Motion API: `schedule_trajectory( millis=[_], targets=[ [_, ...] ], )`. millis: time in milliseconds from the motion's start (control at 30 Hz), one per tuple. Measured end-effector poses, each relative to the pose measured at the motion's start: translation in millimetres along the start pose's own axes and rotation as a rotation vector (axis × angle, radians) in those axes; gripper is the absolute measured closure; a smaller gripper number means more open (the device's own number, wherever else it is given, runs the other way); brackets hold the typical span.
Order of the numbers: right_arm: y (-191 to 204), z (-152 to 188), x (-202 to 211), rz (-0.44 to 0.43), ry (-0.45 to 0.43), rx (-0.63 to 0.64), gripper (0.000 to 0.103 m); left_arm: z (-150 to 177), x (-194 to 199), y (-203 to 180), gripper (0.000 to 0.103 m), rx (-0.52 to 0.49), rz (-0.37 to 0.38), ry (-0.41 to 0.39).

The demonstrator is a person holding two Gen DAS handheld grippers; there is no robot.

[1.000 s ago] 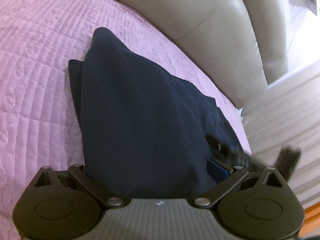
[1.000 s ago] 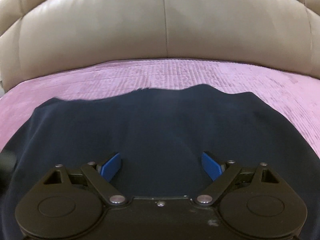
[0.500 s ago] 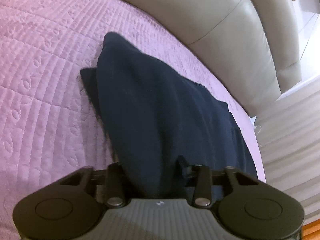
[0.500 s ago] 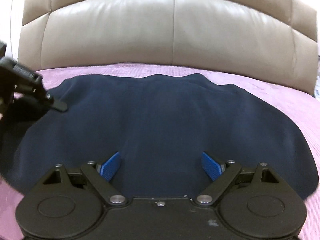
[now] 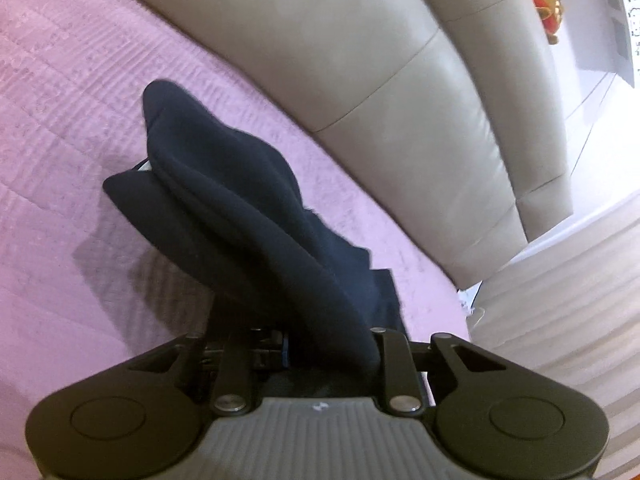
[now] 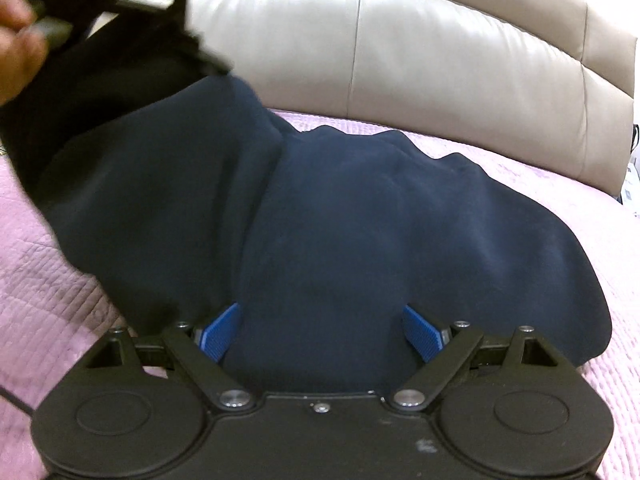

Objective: Fold large clothes

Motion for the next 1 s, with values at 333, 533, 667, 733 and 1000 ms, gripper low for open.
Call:
schedule_trajectory(
  millis=[333,533,667,733,1000],
  targets=[
    [-51,6,38,-0.179,-0.035,-0.058,0.001,52,-44,-79,0.077,0.028,0.063,-0.066],
    [-169,-31,67,-0.069,-0.138,-0.347,0.000,89,-82,-94,0.078,0.000,0.061,-0.047],
    [-228,-74,-3,-0.191,-0.094,-0.509,0.000,108,-94,-102,0.078,-0.002,0.059,-0.047],
    [-235,-92,-40,-0.281,-0.085,-0.535,0.000,115,-101,-99,0.078,0.039,0.069,-0.032],
    [-183,-130,-169,-0.616,0.220,-0.692,0.000,136,-101,-113,0.079,-0.046,0.051,0.010]
  ],
)
Point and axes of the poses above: each gripper's, at about its wrist camera, not at the fingertips, and x roughly against the way its jaws point, y to its left, z to its underside, the point moved 4 cm from there along -x, roughly the way its jaws point, and after that the axes turned 12 degrees about -y, right-handed, at the moved point
